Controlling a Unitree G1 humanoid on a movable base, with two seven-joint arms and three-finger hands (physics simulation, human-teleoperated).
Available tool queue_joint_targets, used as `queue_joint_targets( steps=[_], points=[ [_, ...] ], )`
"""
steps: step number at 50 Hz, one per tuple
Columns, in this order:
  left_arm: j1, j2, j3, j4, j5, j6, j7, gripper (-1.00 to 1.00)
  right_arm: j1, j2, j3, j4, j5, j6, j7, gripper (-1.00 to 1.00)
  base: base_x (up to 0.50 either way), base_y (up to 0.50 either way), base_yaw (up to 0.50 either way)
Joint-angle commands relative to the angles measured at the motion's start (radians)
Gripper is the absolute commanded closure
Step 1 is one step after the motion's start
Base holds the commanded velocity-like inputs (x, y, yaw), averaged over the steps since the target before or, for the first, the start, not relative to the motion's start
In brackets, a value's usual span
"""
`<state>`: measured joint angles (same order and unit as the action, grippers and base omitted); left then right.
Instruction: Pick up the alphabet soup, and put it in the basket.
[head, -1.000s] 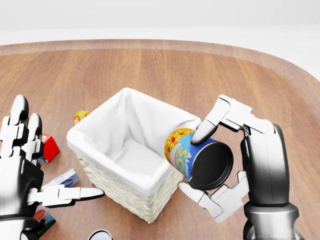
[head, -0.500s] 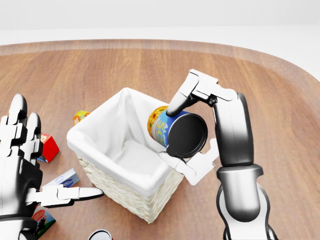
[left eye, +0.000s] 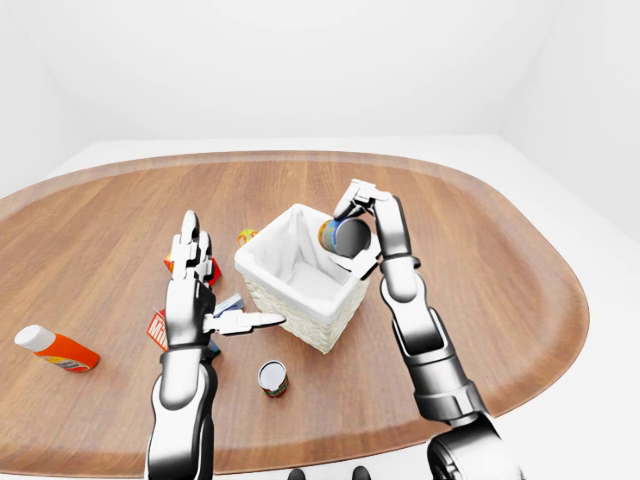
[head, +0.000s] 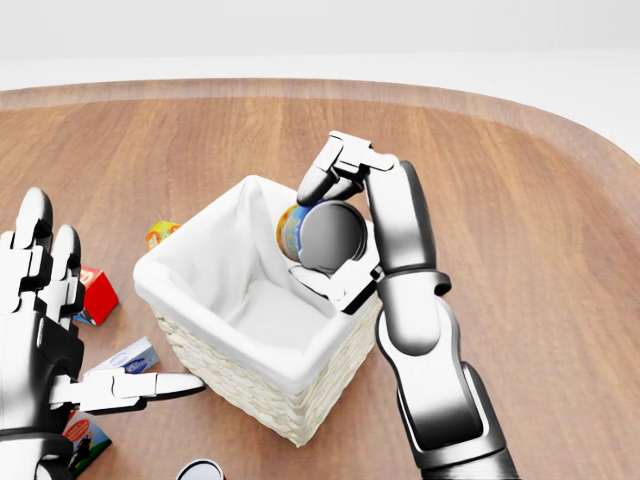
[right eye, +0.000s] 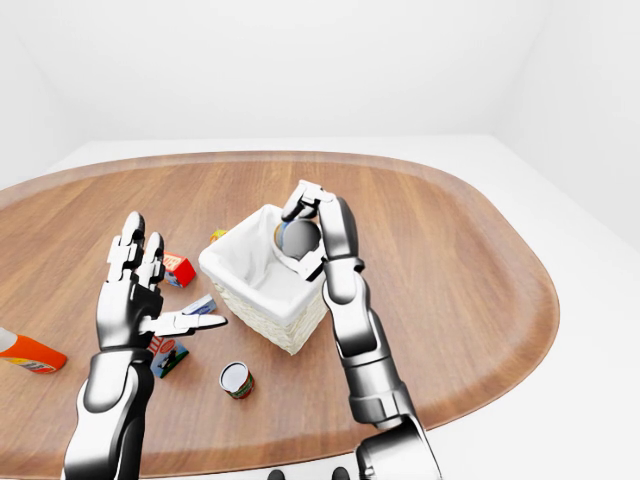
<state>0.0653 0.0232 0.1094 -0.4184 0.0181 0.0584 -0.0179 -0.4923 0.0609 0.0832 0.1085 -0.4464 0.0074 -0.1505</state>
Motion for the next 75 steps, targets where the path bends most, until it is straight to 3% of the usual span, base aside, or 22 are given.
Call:
queue_joint_targets(
  steps=[1,26,40,75],
  points=[
    [-0.005,0.001,0.002,0.009,-0.003,-0.003,0.000,-1.00,-0.133,0.003,-0.013,0.267,0.010,-0.089,-0.078,1.00,0.00,0.00,0.00],
    [-0.005,0.003,0.007,0.007,-0.008,0.000,0.000,-1.00,-0.311,0.032,-0.003,0.638,-0.064,-0.095,-0.151,1.00,0.00,0.00,0.00],
    [-0.004,0.003,0.008,0.012,-0.008,-0.005,-0.002,-1.00,-0.331,0.047,0.011,0.664,-0.134,-0.095,-0.089,1.00,0.00,0.00,0.00],
    [-0.006,0.003,0.007,0.011,-0.010,0.000,-0.001,-1.00,-0.415,0.044,0.008,0.892,-0.203,-0.095,-0.162,1.00,0.00,0.00,0.00]
  ],
)
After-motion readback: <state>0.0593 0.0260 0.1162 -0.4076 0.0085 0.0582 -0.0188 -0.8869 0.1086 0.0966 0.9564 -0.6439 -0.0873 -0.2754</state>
